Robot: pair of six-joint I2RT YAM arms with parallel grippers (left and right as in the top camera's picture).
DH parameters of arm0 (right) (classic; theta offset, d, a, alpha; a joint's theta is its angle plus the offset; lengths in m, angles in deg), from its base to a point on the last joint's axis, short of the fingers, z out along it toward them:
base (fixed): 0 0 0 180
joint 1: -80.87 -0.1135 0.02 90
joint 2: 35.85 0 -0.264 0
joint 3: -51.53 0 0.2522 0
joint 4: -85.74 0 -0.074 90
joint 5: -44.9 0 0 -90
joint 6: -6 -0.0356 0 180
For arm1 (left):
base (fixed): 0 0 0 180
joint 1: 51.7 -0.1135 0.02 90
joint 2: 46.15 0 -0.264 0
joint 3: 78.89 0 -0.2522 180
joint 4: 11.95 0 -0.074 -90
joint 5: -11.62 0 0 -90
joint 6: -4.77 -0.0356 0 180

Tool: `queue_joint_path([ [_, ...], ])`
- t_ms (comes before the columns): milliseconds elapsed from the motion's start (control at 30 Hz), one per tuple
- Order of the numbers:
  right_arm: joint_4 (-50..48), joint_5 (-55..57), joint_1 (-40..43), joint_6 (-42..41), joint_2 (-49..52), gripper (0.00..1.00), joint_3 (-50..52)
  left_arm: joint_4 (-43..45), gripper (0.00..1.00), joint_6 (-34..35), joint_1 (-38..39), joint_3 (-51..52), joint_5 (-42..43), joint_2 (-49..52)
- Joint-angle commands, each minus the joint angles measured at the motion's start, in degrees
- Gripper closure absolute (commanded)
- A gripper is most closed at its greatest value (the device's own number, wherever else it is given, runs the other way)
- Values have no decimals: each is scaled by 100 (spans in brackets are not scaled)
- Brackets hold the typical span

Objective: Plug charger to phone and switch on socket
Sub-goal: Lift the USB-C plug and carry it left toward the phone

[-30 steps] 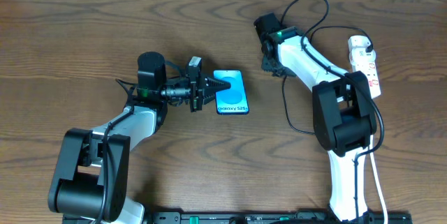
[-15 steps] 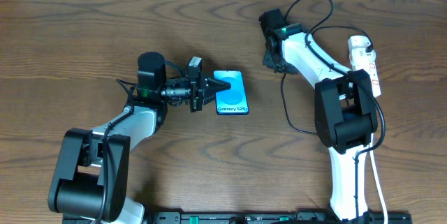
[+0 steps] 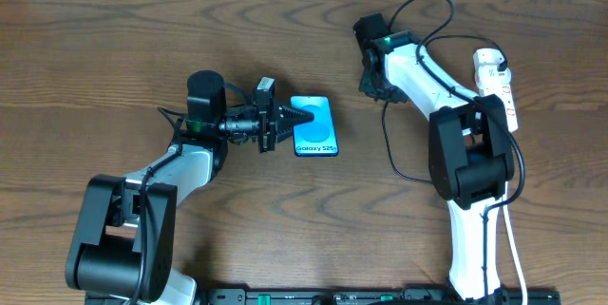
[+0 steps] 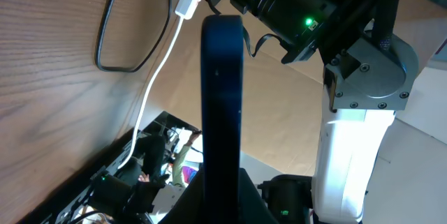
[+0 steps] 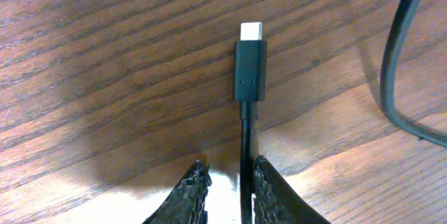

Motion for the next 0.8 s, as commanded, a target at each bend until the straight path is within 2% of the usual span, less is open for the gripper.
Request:
queue_joint_path([
  [0, 85, -92, 109, 22, 494, 78, 264, 70, 93, -98, 4, -164, 181, -63],
  [200, 39, 164, 131, 22, 494, 72, 264, 70, 92, -98, 4, -164, 181, -63],
  [300, 20, 155, 129, 20, 494, 80, 264, 70, 92, -98, 4, -164, 181, -63],
  [467, 22, 142, 129, 24, 494, 87, 264, 70, 92, -98, 4, -164, 181, -63],
  [600, 20, 140, 129, 22, 494, 98, 264, 70, 92, -103, 4, -164, 184, -63],
  [767, 13, 142, 129, 151, 494, 99, 264, 70, 93, -184, 4, -164, 184, -63],
])
